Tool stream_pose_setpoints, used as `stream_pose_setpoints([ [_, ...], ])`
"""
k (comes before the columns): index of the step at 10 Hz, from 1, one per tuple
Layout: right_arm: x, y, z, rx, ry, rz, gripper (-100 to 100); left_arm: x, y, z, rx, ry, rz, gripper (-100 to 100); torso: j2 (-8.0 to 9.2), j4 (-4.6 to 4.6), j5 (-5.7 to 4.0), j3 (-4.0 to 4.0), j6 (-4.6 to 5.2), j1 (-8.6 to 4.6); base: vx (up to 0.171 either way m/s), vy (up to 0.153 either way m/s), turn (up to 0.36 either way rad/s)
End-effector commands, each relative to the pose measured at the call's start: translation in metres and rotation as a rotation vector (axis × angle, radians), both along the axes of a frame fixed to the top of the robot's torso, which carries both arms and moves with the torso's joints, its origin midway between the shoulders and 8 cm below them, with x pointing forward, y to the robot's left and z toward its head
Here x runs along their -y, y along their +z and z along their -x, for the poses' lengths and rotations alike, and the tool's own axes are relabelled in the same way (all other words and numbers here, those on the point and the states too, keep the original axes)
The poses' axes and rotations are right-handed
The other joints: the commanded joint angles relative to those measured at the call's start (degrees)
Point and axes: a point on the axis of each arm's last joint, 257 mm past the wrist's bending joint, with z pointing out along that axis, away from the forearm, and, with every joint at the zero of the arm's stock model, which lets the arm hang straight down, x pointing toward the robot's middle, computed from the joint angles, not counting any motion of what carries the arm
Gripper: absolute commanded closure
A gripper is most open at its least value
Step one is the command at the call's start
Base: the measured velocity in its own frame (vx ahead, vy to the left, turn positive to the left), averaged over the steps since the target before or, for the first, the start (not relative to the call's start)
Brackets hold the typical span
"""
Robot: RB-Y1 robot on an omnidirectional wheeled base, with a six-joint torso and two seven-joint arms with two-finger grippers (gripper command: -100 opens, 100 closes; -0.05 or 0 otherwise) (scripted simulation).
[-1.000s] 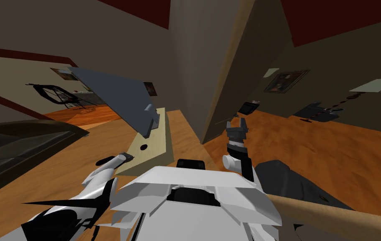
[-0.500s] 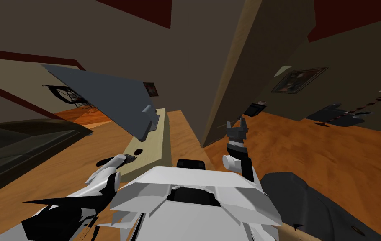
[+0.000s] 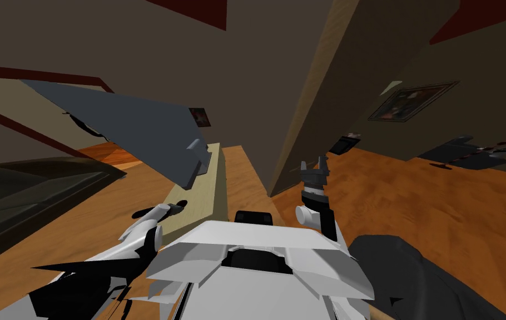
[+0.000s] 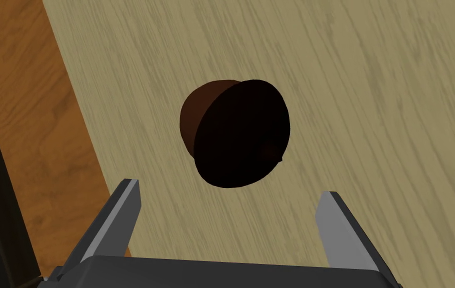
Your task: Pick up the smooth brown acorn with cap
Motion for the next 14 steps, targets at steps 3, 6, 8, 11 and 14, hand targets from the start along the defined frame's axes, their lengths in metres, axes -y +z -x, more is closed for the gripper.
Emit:
stream_pose_setpoints([
  [3,0.000,0.000,0.000,0.000,0.000,0.000,0,0.016,-0.004,-0.031,0.006,-0.028,0.004,-100,0.04,0.01,0.02,0.02,0.03,0.05,0.002,0.031,0.117],
  [6,0.000,0.000,0.000,0.000,0.000,0.000,0,0.026,-0.008,-0.044,0.000,-0.053,0.005,-100,0.05,0.01,0.01,0.03,0.01,0.06,0.002,0.026,0.079],
  [8,0.000,0.000,0.000,0.000,0.000,0.000,0,0.034,-0.009,-0.057,0.000,-0.070,0.005,-100,0.05,0.01,0.01,0.03,0.00,0.04,0.004,0.023,0.090],
  [11,0.000,0.000,0.000,0.000,0.000,0.000,0,0.042,-0.011,-0.069,0.001,-0.088,0.004,-100,0.05,0.01,0.01,0.03,0.03,0.02,0.003,0.019,0.055],
  [14,0.000,0.000,0.000,0.000,0.000,0.000,0,0.059,-0.013,-0.093,0.003,-0.124,0.002,-100,0.05,0.01,0.01,0.03,0.00,0.06,0.003,0.028,0.125],
])
